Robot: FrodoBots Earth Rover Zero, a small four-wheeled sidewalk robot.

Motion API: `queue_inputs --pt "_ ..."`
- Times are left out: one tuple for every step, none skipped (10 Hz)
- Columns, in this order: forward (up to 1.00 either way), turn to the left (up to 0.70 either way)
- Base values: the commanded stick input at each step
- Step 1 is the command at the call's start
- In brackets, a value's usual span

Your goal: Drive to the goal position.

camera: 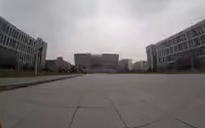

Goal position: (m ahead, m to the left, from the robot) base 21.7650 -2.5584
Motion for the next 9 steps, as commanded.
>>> queue_inputs --pt "0.7 -0.01" --pt "0.7 -0.01" --pt "0.7 -0.01" --pt "0.7 -0.01" --pt "0.7 -0.01" --pt "0.7 -0.01" --pt "0.7 -0.01" --pt "0.7 -0.01" --pt "0.7 -0.01"
